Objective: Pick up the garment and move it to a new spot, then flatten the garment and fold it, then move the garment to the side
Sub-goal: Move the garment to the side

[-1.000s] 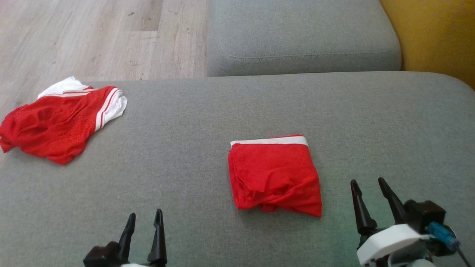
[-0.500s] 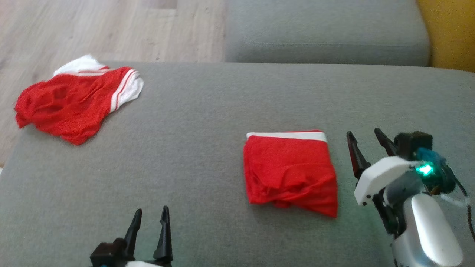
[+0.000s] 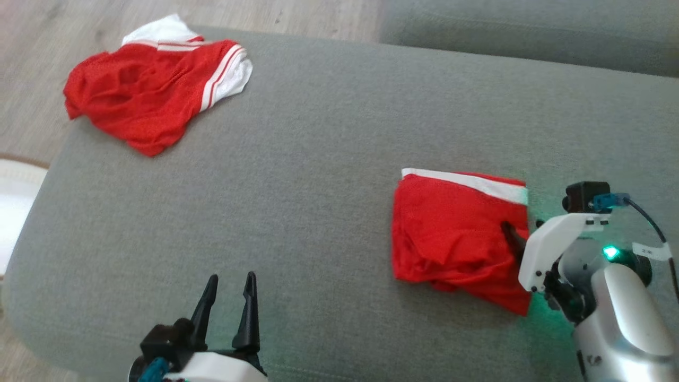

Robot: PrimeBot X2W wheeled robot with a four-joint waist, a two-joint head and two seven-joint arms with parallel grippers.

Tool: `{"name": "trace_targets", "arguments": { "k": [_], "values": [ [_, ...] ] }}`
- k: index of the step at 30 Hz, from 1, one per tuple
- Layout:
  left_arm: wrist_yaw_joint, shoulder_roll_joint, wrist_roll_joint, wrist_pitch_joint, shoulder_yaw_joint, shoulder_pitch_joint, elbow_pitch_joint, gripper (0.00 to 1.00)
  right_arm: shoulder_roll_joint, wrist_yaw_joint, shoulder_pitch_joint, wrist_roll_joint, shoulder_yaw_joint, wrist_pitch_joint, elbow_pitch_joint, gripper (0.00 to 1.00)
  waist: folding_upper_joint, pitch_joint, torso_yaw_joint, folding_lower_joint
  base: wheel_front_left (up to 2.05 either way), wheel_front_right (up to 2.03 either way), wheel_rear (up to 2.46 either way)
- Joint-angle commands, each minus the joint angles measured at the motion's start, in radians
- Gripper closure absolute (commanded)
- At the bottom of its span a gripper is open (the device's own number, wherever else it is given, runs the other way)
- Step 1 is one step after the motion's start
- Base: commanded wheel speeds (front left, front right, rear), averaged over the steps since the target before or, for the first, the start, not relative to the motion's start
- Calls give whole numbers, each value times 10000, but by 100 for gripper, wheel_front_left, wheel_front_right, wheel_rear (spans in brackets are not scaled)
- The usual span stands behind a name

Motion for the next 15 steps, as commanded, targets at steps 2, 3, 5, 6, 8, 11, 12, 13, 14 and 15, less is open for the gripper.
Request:
{"name": "trace_targets", "arguments": {
  "k": [2,3,5,6,8,11,12,13,14,15],
  "values": [
    [-55,-5,133,-100,311,-470,-152,0,-173,75,-525,322,327,224,-137,0,0,221,227,-2,0,0,0],
    [-75,-27,148,-104,319,-490,-117,0,-207,75,-540,447,402,308,-64,0,0,241,249,-2,0,0,0],
    [-109,-60,176,-112,345,-510,-69,0,-261,75,-559,678,511,416,44,2,0,274,264,-2,0,0,0],
    [-120,-70,190,-115,364,-511,-54,0,-269,75,-564,793,560,454,79,41,0,282,253,-2,0,0,0],
    [-131,-76,234,-119,379,-521,-30,0,-275,75,-574,986,672,485,123,67,0,295,180,-2,0,0,0],
    [-153,-64,318,-123,373,-566,-55,0,-339,75,-602,1135,797,282,111,100,0,331,-29,-2,0,0,0],
    [-153,-52,344,-124,376,-586,-83,0,-378,75,-628,1145,830,172,99,100,0,352,-137,-2,0,0,0],
    [-152,-31,369,-125,381,-605,-118,0,-418,75,-668,1145,872,47,66,100,0,383,-273,-2,0,0,0],
    [-145,-5,392,-126,394,-622,-160,0,-445,75,-726,1144,909,-81,25,100,0,421,-450,-2,0,0,0],
    [-149,16,424,-124,382,-651,-203,0,-489,75,-771,1154,927,-192,-15,100,0,453,-607,-2,0,0,0]
  ]
}}
